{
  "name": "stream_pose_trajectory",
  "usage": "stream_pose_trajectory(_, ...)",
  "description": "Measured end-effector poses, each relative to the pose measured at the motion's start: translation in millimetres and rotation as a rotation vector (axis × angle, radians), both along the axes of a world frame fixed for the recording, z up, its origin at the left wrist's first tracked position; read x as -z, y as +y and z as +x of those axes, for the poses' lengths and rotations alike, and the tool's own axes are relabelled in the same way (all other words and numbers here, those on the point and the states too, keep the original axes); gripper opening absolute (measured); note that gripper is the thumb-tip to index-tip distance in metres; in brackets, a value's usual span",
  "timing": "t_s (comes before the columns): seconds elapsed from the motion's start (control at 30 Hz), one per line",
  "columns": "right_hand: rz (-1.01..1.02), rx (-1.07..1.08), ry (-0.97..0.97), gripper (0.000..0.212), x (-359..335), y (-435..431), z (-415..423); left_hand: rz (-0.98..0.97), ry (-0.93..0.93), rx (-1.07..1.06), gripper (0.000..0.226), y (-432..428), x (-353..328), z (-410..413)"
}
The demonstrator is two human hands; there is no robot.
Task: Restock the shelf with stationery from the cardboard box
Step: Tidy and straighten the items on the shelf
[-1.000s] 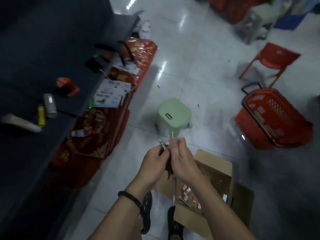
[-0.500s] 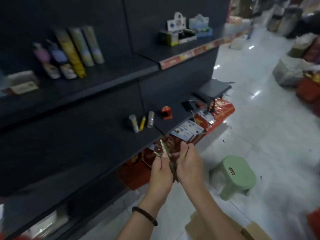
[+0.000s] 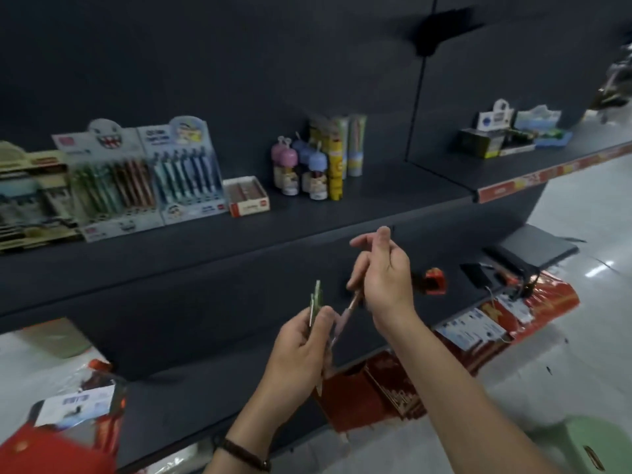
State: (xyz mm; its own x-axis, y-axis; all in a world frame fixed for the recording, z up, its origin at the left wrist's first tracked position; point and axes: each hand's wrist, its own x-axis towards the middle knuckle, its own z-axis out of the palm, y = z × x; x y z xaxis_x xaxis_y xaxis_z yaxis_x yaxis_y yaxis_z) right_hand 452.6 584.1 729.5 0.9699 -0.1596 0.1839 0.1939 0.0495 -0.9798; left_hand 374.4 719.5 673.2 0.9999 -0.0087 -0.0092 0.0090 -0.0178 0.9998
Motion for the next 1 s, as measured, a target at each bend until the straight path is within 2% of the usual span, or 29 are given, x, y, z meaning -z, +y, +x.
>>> stream_pose_trajectory(0.27, 0.096, -0.252, -0.108, 0.054, -31.4, 104.2, 82.1, -0.164, 0.000, -0.076, 0.036, 85.5, -34.2, 59.0)
stream_pose_trajectory(0.37, 0.072, -0.357, -0.104, 0.039, -41.4, 134.5, 120.1, -0.167, -0.061, -0.201, 0.041, 110.9, -46.7, 88.5)
stream_pose_trajectory(0.5, 0.061, -0.552, -0.140, 0.007, -55.2, 170.5, 165.7, -0.143, -0.127, -0.379, 0.035, 149.9, -64.2, 128.5)
stream_pose_trajectory(0.53, 0.062, -0.608, -0.157, 0.007, -58.8, 179.6, 175.1, -0.140, -0.143, -0.422, 0.035, 160.7, -67.1, 137.0)
stream_pose_trajectory(0.63, 0.037, -0.710, -0.178, 0.027, -67.3, 210.8, 197.3, -0.106, -0.172, -0.525, 0.037, 193.2, -70.6, 156.8)
stream_pose_trajectory(0.7, -0.013, -0.692, -0.188, 0.031, -70.0, 233.5, 207.4, -0.089, -0.177, -0.583, 0.030, 216.1, -68.2, 165.8)
stream_pose_trajectory(0.77, -0.073, -0.615, -0.221, 0.029, -72.2, 255.6, 219.3, -0.110, -0.180, -0.625, 0.012, 240.8, -65.8, 173.4)
stream_pose_trajectory(0.9, -0.111, -0.459, -0.333, 0.020, -75.2, 298.5, 232.9, -0.162, -0.194, -0.651, 0.014, 306.7, -67.8, 178.4)
stream_pose_trajectory(1.0, -0.169, -0.355, -0.418, 0.018, -71.0, 335.5, 230.3, -0.130, -0.248, -0.603, 0.019, 361.8, -71.7, 174.1)
